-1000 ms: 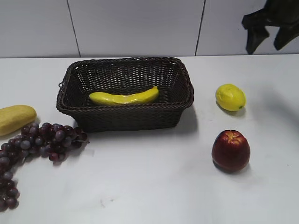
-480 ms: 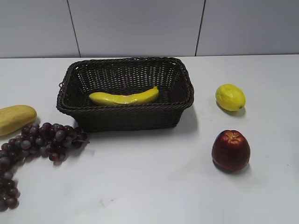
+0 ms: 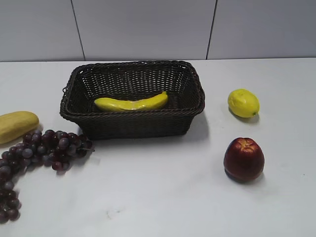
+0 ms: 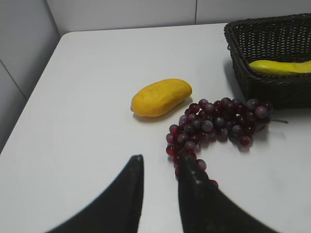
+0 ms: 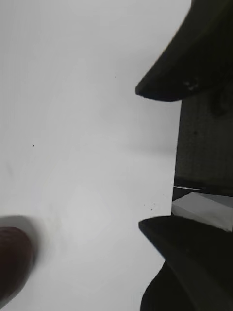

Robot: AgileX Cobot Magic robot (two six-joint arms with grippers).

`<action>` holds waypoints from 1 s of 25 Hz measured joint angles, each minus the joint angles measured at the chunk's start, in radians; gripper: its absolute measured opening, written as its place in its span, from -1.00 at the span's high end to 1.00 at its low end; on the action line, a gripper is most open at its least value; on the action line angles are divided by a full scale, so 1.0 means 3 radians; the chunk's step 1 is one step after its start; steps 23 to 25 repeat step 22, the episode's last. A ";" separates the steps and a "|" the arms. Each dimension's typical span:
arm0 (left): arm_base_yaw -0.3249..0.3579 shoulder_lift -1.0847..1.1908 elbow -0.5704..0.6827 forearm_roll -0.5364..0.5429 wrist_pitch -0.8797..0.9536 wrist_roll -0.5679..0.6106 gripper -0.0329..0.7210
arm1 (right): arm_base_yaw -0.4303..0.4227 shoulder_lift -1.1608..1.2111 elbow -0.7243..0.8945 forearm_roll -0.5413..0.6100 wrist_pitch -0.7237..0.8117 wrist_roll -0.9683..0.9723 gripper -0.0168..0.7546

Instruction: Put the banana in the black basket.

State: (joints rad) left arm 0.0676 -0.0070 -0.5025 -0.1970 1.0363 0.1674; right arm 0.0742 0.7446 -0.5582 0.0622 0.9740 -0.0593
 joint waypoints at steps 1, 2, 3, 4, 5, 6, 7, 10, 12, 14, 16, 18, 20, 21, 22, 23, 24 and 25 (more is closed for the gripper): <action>0.0000 0.0000 0.0000 0.0000 0.0000 0.0000 0.28 | 0.0000 -0.0172 0.0042 0.0004 0.0015 -0.0013 -0.49; 0.0000 0.0000 0.0000 0.0000 0.0000 0.0000 0.28 | 0.0000 -0.0313 0.0054 0.0008 0.0017 -0.0029 -0.49; 0.0000 0.0000 0.0000 0.0000 0.0000 0.0000 0.28 | 0.0000 -0.0475 0.0054 0.0015 0.0017 -0.0036 -0.49; 0.0000 0.0000 0.0000 0.0000 0.0000 0.0000 0.28 | 0.0000 -0.0633 0.0054 0.0026 0.0014 -0.0043 -0.49; 0.0000 0.0000 0.0000 0.0000 0.0000 0.0000 0.28 | 0.0000 -0.0788 0.0054 0.0042 0.0014 -0.0047 -0.49; 0.0000 0.0000 0.0000 0.0000 0.0000 0.0000 0.28 | 0.0000 -0.0912 0.0057 0.0056 0.0021 -0.0047 -0.49; 0.0000 0.0000 0.0000 0.0000 0.0000 0.0000 0.28 | 0.0000 -0.1053 0.0064 0.0070 0.0026 -0.0054 -0.49; 0.0000 0.0000 0.0000 0.0000 0.0000 0.0000 0.28 | 0.0000 -0.1410 0.0100 0.0089 0.0095 -0.0058 -0.49; 0.0000 0.0000 0.0000 0.0000 0.0000 0.0000 0.28 | 0.0000 -0.1627 0.0132 0.0089 0.0128 -0.0061 -0.49; 0.0000 0.0000 0.0000 0.0000 0.0000 0.0000 0.28 | 0.0000 -0.1802 0.0158 0.0092 0.0153 -0.0068 -0.49; 0.0000 0.0000 0.0000 0.0000 0.0000 0.0000 0.28 | 0.0000 -0.1971 0.0159 0.0092 0.0158 -0.0070 -0.49; 0.0000 0.0000 0.0000 0.0000 0.0000 0.0000 0.28 | 0.0000 -0.2160 0.0162 0.0092 0.0165 -0.0072 -0.49; 0.0000 0.0000 0.0000 0.0000 0.0000 0.0000 0.28 | 0.0000 -0.2360 0.0162 0.0092 0.0169 -0.0074 -0.49; 0.0000 0.0000 0.0000 0.0000 0.0000 0.0000 0.28 | 0.0000 -0.2427 0.0162 0.0092 0.0172 -0.0074 -0.49; 0.0000 0.0000 0.0000 0.0000 0.0000 0.0000 0.28 | 0.0000 -0.2471 0.0162 0.0092 0.0186 -0.0074 -0.49; 0.0000 0.0000 0.0000 0.0000 0.0000 0.0000 0.28 | 0.0000 -0.2471 0.0162 0.0092 0.0186 -0.0074 -0.49; 0.0000 0.0000 0.0000 0.0000 0.0000 0.0000 0.28 | 0.0000 -0.2471 0.0162 0.0092 0.0186 -0.0074 -0.49; 0.0000 0.0000 0.0000 0.0000 0.0000 0.0000 0.28 | 0.0000 -0.2471 0.0162 0.0092 0.0186 -0.0074 -0.49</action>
